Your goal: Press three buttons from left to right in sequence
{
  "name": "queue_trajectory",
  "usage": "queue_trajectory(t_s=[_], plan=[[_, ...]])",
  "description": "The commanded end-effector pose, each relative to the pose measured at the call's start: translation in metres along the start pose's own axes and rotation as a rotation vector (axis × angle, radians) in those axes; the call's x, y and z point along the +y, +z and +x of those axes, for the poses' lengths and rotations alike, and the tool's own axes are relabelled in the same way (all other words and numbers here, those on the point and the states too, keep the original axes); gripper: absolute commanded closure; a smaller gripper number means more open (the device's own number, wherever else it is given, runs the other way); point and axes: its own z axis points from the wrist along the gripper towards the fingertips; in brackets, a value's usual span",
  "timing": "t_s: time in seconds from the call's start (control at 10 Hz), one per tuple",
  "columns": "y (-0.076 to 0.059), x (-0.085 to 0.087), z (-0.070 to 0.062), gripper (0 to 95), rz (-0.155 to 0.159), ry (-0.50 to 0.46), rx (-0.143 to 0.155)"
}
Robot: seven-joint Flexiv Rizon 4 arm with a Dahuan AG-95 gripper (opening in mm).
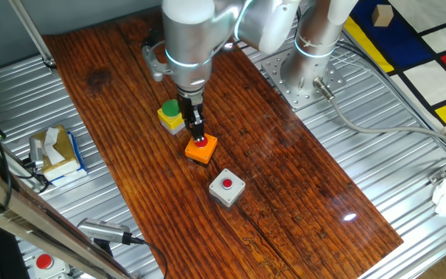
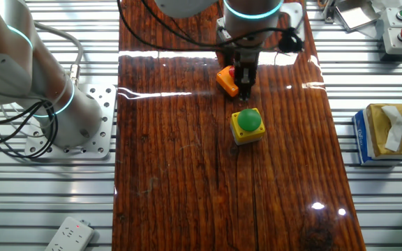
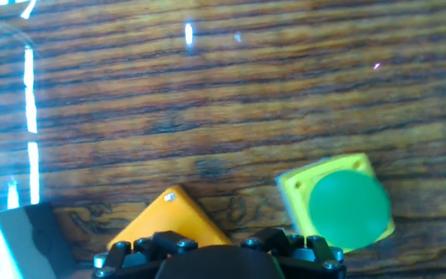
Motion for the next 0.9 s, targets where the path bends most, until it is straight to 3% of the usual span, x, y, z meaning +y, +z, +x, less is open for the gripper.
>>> queue_trajectory(t_s=[0.1,0.5,0.9], plan=[[0.001,0.001,0.004,19.0,0.008,0.046,-0.007],[0.009,-0.003,0.018,19.0,-0.002,0.042,-0.026],[0.011,-0.006,0.022,19.0,-0.003,0.033,-0.035]])
